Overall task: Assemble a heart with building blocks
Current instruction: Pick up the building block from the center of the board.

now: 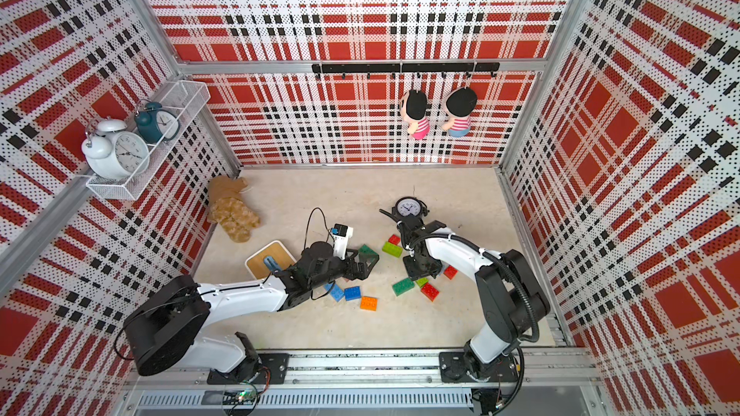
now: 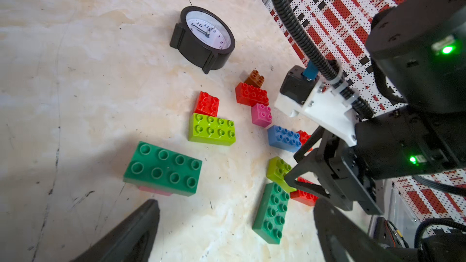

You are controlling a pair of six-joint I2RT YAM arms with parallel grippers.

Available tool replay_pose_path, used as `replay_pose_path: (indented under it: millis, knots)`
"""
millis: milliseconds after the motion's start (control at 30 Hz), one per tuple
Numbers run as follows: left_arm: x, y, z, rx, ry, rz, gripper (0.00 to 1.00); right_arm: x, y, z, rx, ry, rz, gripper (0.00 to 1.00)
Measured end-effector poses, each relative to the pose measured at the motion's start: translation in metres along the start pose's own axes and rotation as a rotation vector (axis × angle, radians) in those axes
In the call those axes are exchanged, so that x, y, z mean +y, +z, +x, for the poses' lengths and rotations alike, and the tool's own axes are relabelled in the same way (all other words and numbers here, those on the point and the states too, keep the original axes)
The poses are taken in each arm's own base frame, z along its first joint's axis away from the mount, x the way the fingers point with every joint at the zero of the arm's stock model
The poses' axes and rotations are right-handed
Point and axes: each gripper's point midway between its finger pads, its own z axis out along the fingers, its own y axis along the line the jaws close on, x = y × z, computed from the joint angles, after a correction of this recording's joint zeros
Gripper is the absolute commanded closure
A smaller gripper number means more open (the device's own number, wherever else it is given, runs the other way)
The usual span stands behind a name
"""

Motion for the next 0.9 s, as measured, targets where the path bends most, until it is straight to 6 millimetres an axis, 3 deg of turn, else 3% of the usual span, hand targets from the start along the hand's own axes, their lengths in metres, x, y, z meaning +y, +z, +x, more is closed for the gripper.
replay_pose_path:
  millis: [600, 900]
  knots:
    - [0.003, 0.0, -0.002, -0.011, 0.0, -0.016, 0.02, 0.001, 0.016, 0.0, 0.055, -0.05, 0.012, 0.53]
    - [0.005, 0.0, -0.004, -0.014, -0.002, -0.02, 0.02, 0.003, 0.014, -0.009, 0.03, -0.052, 0.004, 0.55]
